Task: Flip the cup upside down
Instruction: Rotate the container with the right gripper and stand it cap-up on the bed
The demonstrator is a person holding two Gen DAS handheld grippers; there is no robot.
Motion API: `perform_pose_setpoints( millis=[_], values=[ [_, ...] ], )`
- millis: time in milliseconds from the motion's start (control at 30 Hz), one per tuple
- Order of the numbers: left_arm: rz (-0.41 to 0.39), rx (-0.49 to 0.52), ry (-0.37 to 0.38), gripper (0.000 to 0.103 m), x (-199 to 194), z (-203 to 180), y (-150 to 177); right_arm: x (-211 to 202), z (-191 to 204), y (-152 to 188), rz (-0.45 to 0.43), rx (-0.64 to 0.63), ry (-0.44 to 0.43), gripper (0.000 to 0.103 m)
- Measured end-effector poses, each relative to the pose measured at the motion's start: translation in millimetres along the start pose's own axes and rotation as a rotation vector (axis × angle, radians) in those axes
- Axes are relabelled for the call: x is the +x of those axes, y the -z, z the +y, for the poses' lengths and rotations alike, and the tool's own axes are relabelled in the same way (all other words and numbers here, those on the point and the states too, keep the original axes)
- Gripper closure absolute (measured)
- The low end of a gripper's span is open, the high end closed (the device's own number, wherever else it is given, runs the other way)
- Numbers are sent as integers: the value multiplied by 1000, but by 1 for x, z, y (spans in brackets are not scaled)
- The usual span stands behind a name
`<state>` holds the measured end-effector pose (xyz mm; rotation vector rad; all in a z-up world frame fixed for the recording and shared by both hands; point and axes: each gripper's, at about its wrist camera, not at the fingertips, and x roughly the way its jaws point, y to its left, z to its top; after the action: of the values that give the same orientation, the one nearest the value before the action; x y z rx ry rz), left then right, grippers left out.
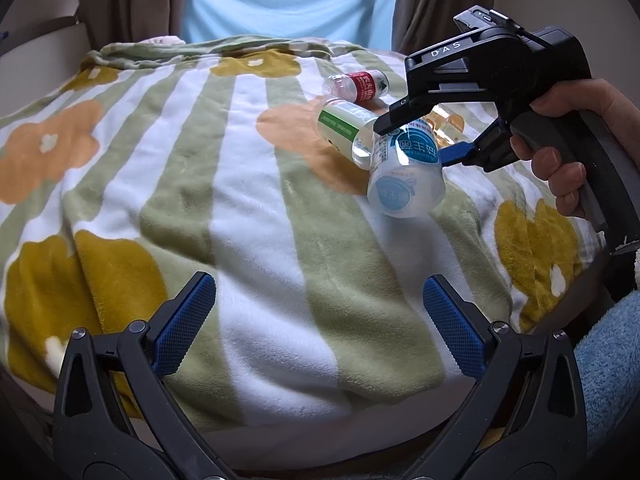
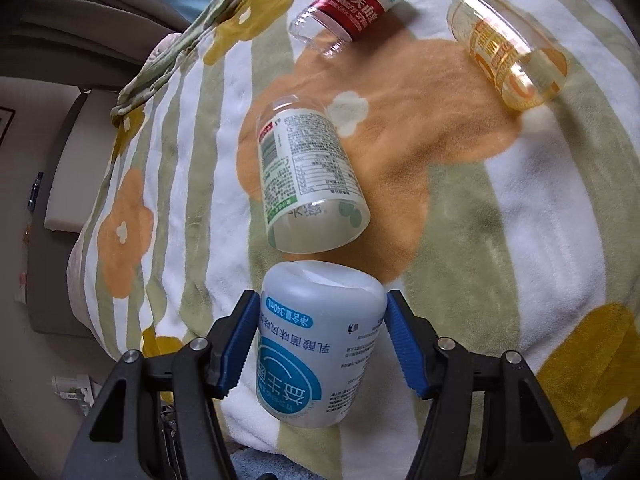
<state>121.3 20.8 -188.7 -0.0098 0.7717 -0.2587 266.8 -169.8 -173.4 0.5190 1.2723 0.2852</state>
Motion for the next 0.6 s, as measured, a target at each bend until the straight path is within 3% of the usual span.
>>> perform_pose_setpoints(
  millis=[200, 300, 467, 600],
  values=[
    [3, -38, 7, 0, 5, 7, 9, -14, 22, 32, -349, -318, 29, 44],
    [7, -41, 0, 0, 9, 8, 12, -3, 27, 48, -459, -433, 85, 44],
    [-1, -30, 4, 0, 11, 7, 13, 17, 44, 71, -585, -653, 227, 44],
    [7, -31, 10, 0, 15, 7, 13, 30, 42, 74, -596, -715, 271, 44]
  ],
)
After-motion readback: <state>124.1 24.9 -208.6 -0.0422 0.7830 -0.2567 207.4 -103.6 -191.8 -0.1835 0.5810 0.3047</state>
